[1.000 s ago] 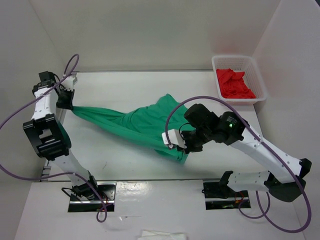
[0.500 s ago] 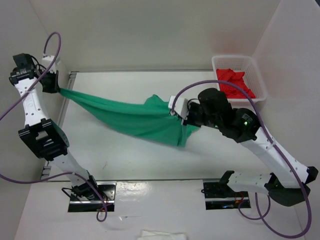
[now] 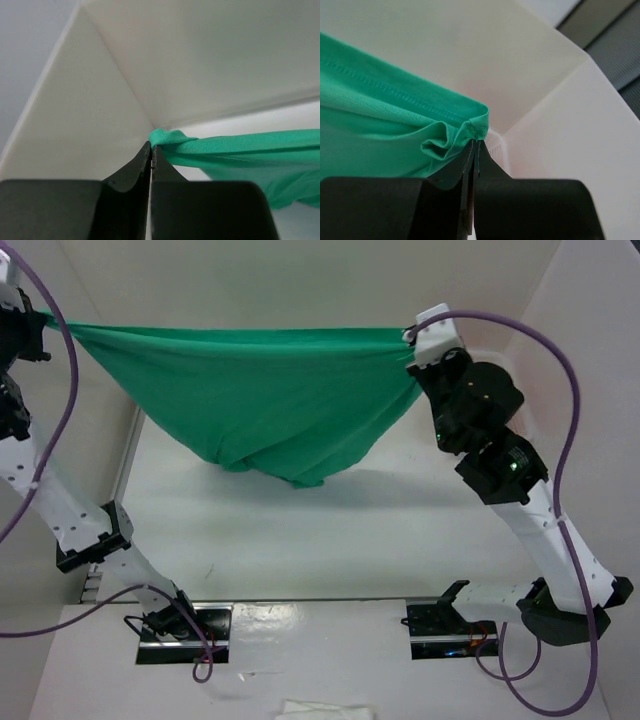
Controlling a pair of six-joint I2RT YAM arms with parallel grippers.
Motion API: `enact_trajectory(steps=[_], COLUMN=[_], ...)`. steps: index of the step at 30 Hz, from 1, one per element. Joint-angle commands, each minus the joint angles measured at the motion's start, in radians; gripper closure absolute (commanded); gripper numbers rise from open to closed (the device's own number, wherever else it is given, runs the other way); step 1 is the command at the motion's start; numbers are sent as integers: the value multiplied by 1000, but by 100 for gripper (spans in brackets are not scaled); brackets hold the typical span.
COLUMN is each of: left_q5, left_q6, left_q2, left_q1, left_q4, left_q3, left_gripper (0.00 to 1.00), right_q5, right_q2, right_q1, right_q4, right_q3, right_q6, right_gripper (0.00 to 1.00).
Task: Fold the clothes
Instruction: Flatten the tank top out
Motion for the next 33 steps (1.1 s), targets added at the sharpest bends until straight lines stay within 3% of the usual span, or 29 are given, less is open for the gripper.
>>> enact_trajectory(steps=[1,8,14,25,33], left_q5=[77,91,40,-81,-110], left_q6=[-76,-67,-87,-164,-197], left_q2=[5,-119,-224,-357,-377], left_q1=[4,13,13,13,13], left_q4=[-24,-33,-1,156,197], left_q3=[164,188,188,188,188], left_gripper=[100,100,100,100,100], right_q5=[95,43,-112,-434,-390], right_q2=[-56,-125,-176,-156,-156], right_q1=[-52,-159,-232,-378,-423], right_q4=[136,104,7,-64,-32], right_q3=[38,-39,93,317,264], right_q6=[33,89,195,241,163], right_gripper=[100,100,100,100,100])
